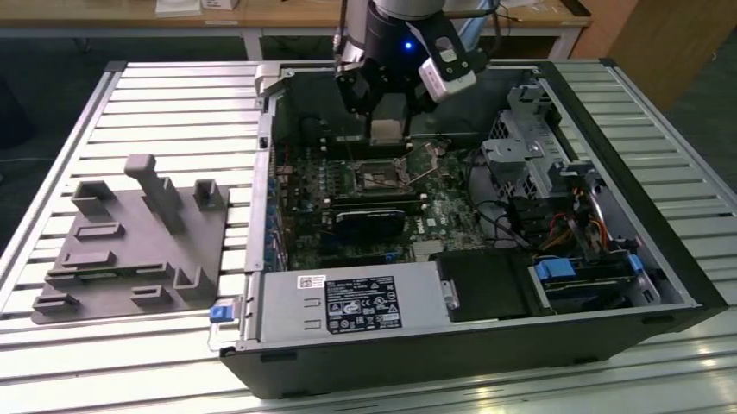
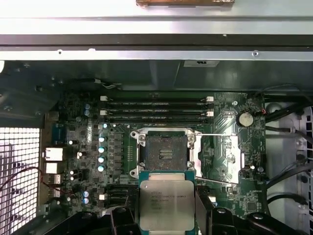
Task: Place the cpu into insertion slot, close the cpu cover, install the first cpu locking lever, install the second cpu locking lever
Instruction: 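Place the cpu into insertion slot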
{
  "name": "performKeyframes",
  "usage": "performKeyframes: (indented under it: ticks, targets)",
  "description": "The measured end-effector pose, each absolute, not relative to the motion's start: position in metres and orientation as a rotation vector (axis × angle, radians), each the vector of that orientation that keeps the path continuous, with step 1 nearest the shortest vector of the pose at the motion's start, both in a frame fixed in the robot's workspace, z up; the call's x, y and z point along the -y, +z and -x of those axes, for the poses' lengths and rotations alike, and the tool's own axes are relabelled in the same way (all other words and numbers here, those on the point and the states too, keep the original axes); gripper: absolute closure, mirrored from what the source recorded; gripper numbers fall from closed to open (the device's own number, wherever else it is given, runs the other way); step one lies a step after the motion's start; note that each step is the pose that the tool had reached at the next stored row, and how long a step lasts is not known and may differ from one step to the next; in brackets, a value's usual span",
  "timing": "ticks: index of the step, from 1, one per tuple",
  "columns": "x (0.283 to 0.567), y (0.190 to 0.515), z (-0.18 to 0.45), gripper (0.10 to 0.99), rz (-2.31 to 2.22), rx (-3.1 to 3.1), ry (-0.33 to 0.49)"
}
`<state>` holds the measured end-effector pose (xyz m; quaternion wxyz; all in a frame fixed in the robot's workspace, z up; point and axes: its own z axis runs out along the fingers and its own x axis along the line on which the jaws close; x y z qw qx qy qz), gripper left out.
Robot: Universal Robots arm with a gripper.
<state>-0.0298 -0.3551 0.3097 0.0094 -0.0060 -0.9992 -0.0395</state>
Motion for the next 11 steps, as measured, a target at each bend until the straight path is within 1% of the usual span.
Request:
performKeyframes:
  ticks: [11]
  targets:
    - [0.352, 0.290, 0.028, 0.549, 0.019, 3.121, -0.118]
